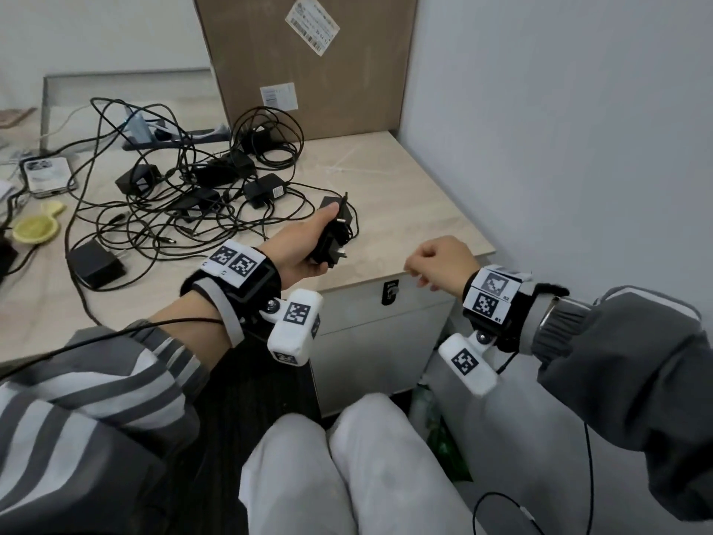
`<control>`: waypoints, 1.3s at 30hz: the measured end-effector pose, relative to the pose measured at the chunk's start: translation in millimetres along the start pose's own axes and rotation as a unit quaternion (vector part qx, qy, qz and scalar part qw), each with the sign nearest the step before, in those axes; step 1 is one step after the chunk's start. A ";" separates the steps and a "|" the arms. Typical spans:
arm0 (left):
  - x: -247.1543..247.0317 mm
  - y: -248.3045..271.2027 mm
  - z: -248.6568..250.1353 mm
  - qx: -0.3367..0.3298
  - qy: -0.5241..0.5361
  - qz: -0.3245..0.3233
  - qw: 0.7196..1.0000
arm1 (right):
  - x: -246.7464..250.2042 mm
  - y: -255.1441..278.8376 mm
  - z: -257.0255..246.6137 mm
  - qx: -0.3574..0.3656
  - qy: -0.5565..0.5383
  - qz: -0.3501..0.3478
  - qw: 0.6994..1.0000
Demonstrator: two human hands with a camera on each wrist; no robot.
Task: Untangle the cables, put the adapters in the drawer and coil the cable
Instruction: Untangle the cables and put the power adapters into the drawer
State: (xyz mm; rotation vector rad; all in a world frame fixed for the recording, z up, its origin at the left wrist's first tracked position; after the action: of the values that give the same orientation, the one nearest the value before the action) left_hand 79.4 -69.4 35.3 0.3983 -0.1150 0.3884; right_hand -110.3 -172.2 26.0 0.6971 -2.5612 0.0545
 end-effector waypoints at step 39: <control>28.4 93.9 -67.8 0.036 -0.006 0.108 0.994 | -62.0 -41.6 79.5 -0.138 0.166 -0.019 0.976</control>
State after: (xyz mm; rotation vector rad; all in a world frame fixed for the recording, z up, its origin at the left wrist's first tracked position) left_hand 71.2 47.2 11.8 0.4612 -0.1566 0.6041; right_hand -78.3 -192.1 -76.4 0.5746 -2.1807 -0.1795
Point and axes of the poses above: each hand's wrist, its own y-axis away from the middle knuckle, its own x-axis out of the back of the hand, z = x × y, the point moved 6 cm from there along -y, towards the middle knuckle, and after that the axes turned 13 degrees about -y, right-handed, at the moved point
